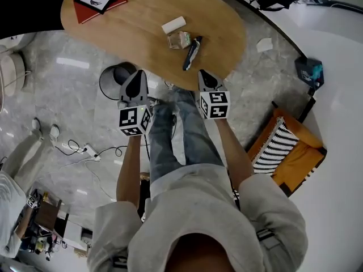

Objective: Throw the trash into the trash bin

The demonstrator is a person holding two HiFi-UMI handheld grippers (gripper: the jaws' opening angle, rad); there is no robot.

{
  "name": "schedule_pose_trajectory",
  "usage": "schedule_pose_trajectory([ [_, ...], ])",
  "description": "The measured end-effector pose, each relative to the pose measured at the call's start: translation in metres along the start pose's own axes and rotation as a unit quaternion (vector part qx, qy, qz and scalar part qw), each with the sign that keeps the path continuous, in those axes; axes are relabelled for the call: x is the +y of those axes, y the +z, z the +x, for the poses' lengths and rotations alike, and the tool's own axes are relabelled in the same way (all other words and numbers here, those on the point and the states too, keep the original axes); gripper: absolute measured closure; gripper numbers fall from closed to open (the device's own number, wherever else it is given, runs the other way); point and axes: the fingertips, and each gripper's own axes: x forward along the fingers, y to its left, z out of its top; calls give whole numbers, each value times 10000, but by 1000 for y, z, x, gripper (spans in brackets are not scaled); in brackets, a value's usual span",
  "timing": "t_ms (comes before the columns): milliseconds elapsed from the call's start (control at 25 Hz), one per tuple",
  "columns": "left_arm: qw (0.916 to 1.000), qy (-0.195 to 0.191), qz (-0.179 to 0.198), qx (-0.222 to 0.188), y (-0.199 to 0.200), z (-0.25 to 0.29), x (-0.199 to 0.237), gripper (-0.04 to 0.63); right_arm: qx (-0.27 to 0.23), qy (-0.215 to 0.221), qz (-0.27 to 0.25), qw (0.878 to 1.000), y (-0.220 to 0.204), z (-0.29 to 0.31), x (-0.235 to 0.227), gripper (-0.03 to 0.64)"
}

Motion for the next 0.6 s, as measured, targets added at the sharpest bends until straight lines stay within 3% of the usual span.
schedule_pose_trajectory([
  [240, 9999, 16, -68, 147, -34, 4, 4, 577, 297, 66, 377, 9988, -33, 31, 4, 581],
  [280, 9999, 16, -71, 152, -37, 4, 4, 577, 342, 100, 424, 9985, -37, 38, 6, 565],
  [360, 9998, 29, -89, 154, -42, 2, 6, 577, 422, 135, 488, 9978, -42, 53, 7, 446],
  [600, 9997, 119, -165, 151, -52, -4, 14, 577, 691, -67, 543, 9961, -46, 94, -2, 431],
])
